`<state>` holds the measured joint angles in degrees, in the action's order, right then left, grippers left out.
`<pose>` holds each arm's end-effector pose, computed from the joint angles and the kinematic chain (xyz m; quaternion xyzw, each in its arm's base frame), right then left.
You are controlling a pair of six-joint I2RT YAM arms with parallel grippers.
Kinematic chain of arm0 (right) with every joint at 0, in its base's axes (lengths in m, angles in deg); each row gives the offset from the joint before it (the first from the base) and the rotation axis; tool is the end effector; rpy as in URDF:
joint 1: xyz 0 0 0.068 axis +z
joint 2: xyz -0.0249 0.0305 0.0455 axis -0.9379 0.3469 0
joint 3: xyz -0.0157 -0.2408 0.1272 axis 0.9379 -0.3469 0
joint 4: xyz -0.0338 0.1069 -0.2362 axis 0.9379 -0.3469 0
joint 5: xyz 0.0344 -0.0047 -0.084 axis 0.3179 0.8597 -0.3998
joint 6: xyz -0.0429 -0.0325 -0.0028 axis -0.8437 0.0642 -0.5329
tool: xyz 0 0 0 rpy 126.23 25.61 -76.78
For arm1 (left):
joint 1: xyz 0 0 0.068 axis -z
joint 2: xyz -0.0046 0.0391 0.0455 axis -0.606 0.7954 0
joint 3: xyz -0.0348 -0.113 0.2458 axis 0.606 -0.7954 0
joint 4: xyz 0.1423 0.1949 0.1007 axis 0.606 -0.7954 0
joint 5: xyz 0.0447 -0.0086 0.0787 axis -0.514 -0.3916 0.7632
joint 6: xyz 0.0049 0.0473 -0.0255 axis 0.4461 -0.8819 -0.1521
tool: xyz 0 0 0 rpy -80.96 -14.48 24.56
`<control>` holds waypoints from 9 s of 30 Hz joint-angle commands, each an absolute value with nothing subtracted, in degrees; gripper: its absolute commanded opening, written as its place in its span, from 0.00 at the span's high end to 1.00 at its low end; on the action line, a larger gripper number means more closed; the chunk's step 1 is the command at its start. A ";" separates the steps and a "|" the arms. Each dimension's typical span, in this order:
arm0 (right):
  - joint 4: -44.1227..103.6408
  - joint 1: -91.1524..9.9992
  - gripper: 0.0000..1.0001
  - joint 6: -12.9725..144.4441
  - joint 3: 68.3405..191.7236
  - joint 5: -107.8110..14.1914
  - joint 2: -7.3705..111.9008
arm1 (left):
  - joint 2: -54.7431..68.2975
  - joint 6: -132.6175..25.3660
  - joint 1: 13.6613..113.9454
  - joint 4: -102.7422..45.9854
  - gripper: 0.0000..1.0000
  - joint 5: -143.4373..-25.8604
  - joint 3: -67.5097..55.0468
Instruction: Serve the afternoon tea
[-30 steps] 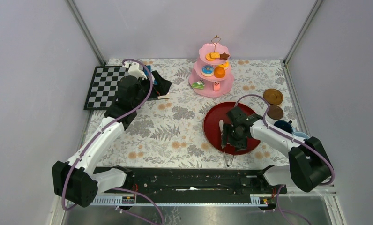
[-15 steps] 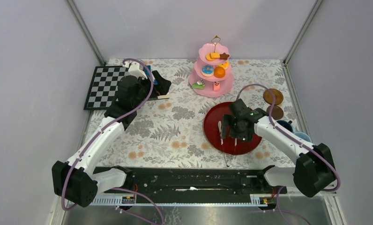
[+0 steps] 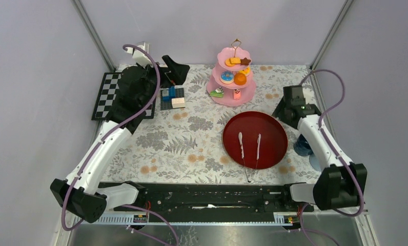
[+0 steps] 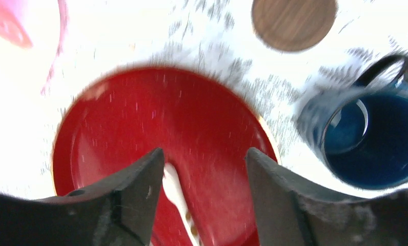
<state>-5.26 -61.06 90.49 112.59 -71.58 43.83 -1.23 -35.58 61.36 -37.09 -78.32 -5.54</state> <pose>0.2614 0.0291 0.2796 0.2346 0.9007 -0.0154 0.3652 0.2428 -0.1097 0.4380 -0.0229 0.7137 -0.3268 0.6191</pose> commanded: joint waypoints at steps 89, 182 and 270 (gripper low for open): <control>-0.15 -71.99 0.24 88.52 203.72 -47.22 121.16 | 4.64 -47.50 64.15 -35.17 0.01 -67.00 -10.76; 0.79 -102.21 1.00 93.89 111.81 -87.77 20.21 | 1.11 -41.76 70.44 -30.97 0.01 -76.12 -13.89; -2.05 -67.15 0.93 81.79 204.91 -90.40 120.14 | 7.58 -44.02 68.33 -34.91 0.01 -73.48 -11.33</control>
